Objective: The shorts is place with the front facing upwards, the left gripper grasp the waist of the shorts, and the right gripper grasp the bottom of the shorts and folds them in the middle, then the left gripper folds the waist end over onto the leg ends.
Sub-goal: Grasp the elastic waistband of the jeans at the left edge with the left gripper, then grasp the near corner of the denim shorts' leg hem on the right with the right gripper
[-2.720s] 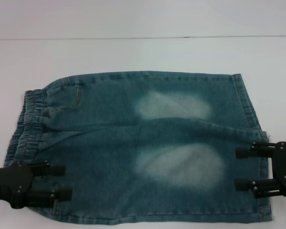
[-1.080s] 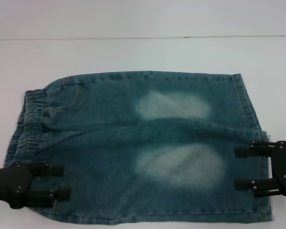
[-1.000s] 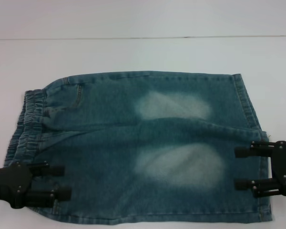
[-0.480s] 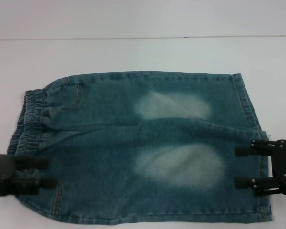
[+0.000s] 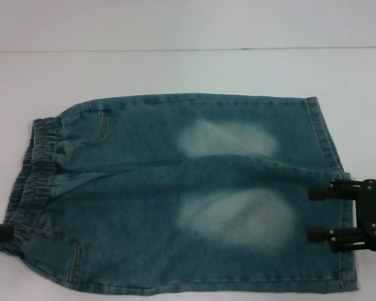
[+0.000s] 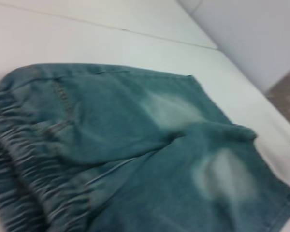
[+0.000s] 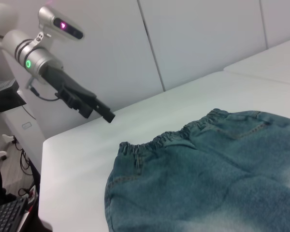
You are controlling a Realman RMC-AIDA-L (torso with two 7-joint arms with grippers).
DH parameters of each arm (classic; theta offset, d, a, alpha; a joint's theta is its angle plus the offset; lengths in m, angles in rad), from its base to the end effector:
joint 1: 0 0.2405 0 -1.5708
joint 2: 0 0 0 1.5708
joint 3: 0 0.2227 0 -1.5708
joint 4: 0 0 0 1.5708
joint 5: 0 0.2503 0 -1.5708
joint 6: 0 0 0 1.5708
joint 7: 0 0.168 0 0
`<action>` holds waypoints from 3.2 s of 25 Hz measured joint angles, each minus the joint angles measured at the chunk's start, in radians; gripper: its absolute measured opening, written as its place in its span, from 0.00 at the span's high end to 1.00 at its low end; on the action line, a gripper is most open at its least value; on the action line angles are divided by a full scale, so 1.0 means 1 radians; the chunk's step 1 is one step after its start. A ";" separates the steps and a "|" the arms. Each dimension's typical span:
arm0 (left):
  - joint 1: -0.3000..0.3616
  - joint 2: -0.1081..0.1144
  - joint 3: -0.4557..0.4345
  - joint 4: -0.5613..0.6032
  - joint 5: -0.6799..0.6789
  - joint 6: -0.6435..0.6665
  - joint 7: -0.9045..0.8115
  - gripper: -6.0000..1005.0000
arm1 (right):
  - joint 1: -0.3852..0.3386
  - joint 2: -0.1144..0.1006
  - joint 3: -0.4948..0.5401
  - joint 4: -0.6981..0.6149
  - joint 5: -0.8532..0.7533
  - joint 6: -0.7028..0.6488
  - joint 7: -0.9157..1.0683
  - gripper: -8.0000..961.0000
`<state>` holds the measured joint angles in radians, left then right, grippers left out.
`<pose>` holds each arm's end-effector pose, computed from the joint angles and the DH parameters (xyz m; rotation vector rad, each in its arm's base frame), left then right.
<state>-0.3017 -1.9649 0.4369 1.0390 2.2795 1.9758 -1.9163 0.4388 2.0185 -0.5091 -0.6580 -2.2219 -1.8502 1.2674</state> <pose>-0.3275 0.2609 0.1302 -2.5385 -1.3729 -0.4325 0.2965 0.2885 0.0291 -2.8741 0.6207 0.6799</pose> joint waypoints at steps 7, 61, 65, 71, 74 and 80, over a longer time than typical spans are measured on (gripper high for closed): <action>0.004 -0.012 -0.027 0.005 0.105 -0.106 -0.002 0.13 | 0.012 0.002 0.019 0.003 0.001 0.001 -0.010 0.08; -0.131 -0.104 -0.030 0.004 0.327 -0.226 0.052 0.94 | 0.111 -0.079 0.003 -0.095 -0.052 -0.046 0.373 0.08; -0.143 -0.101 -0.032 0.003 0.327 -0.238 0.051 0.96 | 0.157 -0.090 -0.040 -0.181 -0.244 -0.110 0.429 0.08; -0.155 -0.102 -0.039 0.002 0.321 -0.259 0.048 0.96 | 0.205 -0.083 -0.087 -0.184 -0.464 -0.131 0.463 0.08; -0.156 -0.103 -0.040 0.000 0.314 -0.264 0.046 0.96 | 0.212 -0.080 -0.129 -0.165 -0.513 -0.131 0.477 0.08; -0.162 -0.108 -0.039 -0.003 0.313 -0.291 0.044 0.96 | 0.227 -0.078 -0.150 -0.108 -0.547 -0.118 0.496 0.08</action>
<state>-0.4635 -2.0732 0.3982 1.0363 2.5922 1.6846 -1.8719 0.6655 1.9403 -0.6588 -0.7660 -2.7684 -1.9682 1.7630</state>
